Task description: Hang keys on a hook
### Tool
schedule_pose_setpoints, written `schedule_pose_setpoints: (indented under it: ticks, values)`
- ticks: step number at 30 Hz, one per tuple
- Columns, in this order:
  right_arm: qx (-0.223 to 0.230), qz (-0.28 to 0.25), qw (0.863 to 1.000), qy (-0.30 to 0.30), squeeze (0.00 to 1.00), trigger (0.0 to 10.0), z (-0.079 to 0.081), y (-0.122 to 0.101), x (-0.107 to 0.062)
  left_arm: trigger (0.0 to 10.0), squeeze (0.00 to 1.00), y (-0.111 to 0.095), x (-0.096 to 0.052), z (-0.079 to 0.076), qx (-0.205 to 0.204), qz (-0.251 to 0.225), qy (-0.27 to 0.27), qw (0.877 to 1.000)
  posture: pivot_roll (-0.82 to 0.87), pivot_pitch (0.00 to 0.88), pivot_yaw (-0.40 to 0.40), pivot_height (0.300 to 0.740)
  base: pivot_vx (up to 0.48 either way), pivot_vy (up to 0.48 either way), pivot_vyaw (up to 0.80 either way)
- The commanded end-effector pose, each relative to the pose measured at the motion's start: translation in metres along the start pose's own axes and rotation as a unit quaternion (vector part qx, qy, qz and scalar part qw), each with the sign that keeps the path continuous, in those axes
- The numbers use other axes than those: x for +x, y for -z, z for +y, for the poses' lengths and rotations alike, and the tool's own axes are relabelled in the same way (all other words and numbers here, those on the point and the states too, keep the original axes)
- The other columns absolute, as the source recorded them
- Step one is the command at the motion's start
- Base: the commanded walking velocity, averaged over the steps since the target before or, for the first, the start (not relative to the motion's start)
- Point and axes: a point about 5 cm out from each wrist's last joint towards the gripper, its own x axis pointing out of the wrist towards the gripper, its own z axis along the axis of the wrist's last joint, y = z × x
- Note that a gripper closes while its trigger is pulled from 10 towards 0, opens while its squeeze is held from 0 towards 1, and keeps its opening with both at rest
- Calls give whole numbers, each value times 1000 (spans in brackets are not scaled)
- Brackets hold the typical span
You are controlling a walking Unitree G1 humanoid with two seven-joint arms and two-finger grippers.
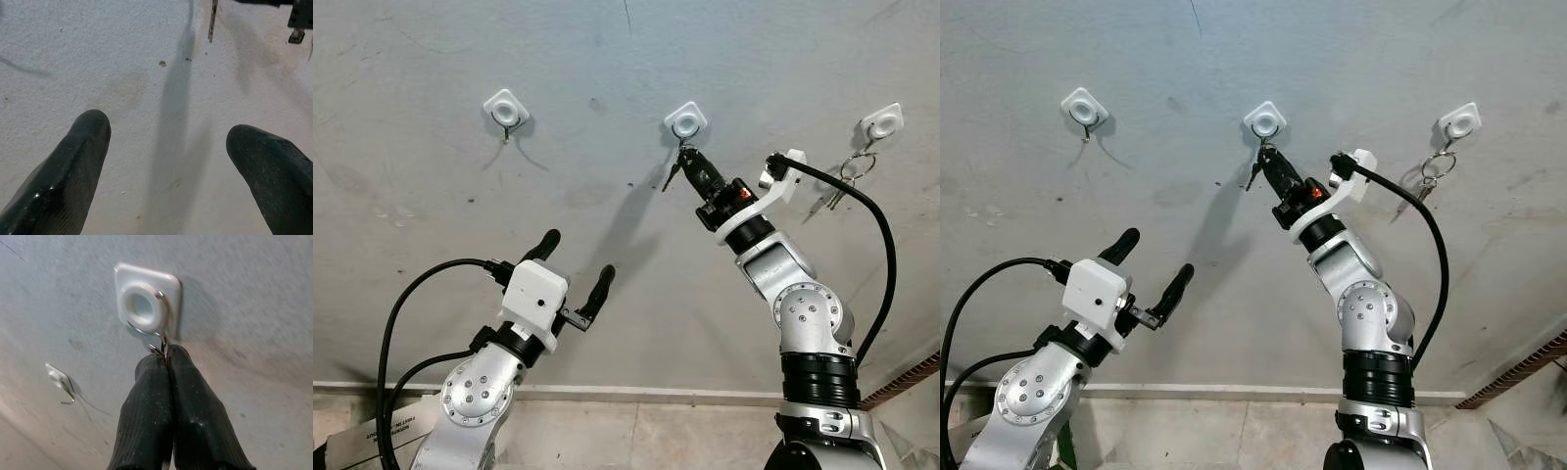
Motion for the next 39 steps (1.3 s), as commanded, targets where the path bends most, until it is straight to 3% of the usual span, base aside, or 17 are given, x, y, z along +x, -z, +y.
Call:
schedule_pose_setpoints:
  ticks: [1,13,14,15,16,22,24,25,30,35,39]
  values:
    - [-3,9,1000,2,0,10000,0,1,-1,10000,0,1,1,0,1,5,2,1000,221,23,-5,740,0,0,0]
    - [-14,56,998,30,0,10000,-7,26,-8,10000,0,1,1,0,2,6,2,1000,220,18,-7,740,0,0,0]
    - [-12,57,998,30,600,10000,-8,27,-9,10000,0,2,1,0,2,6,2,1000,221,18,-8,740,0,0,0]
    - [-11,57,998,30,600,10000,-8,28,-9,10000,0,2,1,0,2,6,3,1000,221,18,-8,740,0,0,0]
    - [-12,58,998,30,1000,10000,-8,29,-9,10000,0,2,1,0,2,6,3,1000,222,18,-8,740,0,0,0]
    - [-43,61,996,39,1000,10000,-9,31,-9,10000,0,1,1,0,2,5,1,1000,223,16,-10,740,0,0,0]
    - [-87,66,993,48,1000,10000,-10,30,-9,10000,0,1,1,1,2,4,0,1000,220,21,-12,740,0,0,0]
    - [-130,72,988,46,1000,10000,-9,31,-9,10000,0,0,2,1,3,1,-1,1000,219,29,-10,740,0,0,0]
    - [-206,119,971,38,1000,10000,-11,46,-18,10000,0,-3,4,3,5,-7,-7,1000,215,24,-13,740,0,0,0]
    - [-261,164,951,24,1000,10000,-15,67,-32,10000,0,-2,5,2,4,-8,-7,1000,211,23,-15,740,0,0,0]
    - [-272,171,947,19,1000,10000,-14,71,-34,10000,0,-2,5,2,3,-8,-7,1000,209,22,-13,740,0,0,0]
